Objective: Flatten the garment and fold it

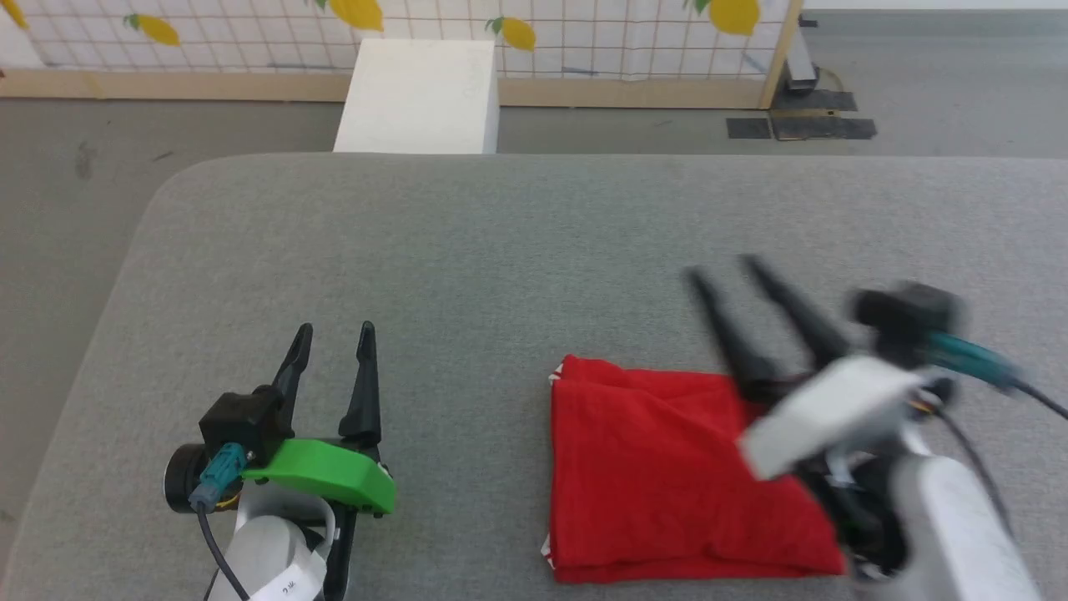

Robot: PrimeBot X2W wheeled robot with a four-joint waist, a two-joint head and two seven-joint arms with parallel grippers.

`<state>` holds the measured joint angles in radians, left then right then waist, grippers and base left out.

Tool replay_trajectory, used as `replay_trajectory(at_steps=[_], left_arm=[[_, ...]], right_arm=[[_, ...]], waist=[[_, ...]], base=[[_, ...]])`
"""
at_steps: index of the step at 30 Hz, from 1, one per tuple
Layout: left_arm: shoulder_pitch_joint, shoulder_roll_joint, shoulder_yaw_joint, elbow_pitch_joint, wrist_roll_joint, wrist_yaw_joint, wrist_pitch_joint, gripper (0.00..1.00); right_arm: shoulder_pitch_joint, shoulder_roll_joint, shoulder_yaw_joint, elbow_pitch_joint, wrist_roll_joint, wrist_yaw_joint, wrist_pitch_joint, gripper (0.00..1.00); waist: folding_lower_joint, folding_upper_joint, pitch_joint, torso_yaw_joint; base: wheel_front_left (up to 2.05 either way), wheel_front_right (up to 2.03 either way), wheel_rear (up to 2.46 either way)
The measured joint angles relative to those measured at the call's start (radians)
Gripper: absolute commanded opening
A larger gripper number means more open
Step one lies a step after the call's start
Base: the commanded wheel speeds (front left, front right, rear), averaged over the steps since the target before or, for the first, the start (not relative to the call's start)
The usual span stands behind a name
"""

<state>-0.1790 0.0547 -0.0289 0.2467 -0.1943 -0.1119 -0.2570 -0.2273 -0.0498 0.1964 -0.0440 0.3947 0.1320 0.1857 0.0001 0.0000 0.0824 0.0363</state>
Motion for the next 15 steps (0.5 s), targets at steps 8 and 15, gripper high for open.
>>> replay_trajectory(at_steps=[8,15], left_arm=[[0.007,-0.001,0.0,-0.003,0.0,0.0,0.0,1.0],[0.01,-0.001,-0.001,-0.001,0.0,0.0,0.0,1.0]], right_arm=[[0.141,-0.003,-0.291,0.099,0.102,0.0,-0.141,1.0],[0.172,-0.002,-0.323,0.296,0.173,0.0,0.021,1.0]], waist=[[0.0,0.0,-0.015,-0.035],[0.0,0.0,-0.026,-0.041]], base=[[0.0,0.0,0.0],[0.0,0.0,0.0]])
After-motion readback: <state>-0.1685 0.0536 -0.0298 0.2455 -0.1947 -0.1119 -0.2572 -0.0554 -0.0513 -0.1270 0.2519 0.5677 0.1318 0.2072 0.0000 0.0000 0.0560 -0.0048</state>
